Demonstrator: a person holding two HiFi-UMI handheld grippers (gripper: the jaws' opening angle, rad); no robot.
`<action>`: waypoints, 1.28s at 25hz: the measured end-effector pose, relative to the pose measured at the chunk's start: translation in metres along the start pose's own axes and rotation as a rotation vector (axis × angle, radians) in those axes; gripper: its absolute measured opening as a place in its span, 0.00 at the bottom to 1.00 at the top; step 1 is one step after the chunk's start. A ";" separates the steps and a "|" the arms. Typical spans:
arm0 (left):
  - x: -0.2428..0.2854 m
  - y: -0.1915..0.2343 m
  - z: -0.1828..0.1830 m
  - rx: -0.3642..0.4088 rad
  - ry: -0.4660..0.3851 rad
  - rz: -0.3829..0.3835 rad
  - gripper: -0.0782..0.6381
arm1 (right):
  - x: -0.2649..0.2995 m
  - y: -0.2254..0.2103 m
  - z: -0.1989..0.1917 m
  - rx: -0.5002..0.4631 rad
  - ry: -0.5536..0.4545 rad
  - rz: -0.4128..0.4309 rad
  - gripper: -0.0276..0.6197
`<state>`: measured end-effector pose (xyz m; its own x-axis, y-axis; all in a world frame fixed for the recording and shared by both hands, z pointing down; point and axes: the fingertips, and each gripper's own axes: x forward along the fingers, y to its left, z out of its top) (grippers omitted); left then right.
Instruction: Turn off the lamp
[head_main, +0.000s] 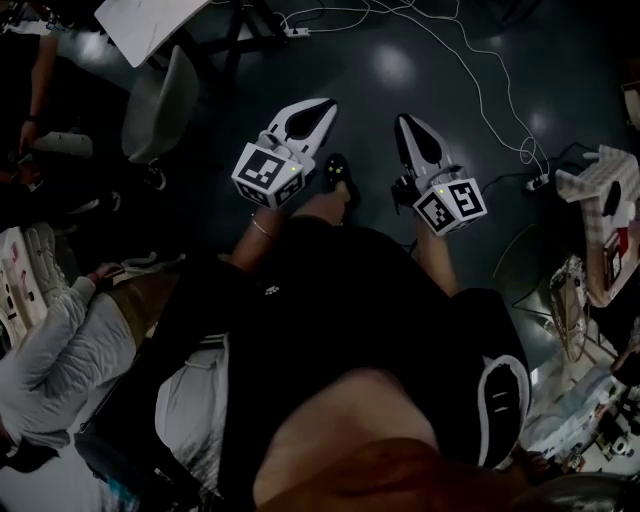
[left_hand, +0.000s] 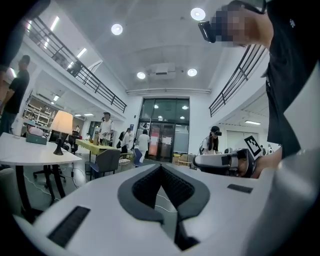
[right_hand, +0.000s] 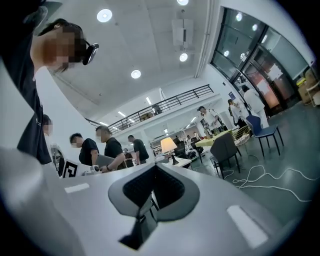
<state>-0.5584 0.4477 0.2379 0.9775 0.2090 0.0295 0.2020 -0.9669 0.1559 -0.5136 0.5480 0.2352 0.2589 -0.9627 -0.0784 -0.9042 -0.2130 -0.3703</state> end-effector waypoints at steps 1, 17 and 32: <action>0.003 0.003 -0.002 -0.005 0.007 0.002 0.12 | 0.005 -0.004 0.000 0.006 0.002 0.003 0.05; 0.091 0.062 0.006 -0.032 -0.005 -0.034 0.12 | 0.069 -0.059 0.020 -0.008 0.012 0.032 0.05; 0.179 0.117 0.033 -0.033 -0.043 -0.080 0.12 | 0.136 -0.130 0.053 -0.017 0.021 0.032 0.05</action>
<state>-0.3576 0.3675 0.2293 0.9602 0.2780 -0.0263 0.2778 -0.9419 0.1889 -0.3428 0.4531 0.2240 0.2226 -0.9724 -0.0703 -0.9176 -0.1846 -0.3519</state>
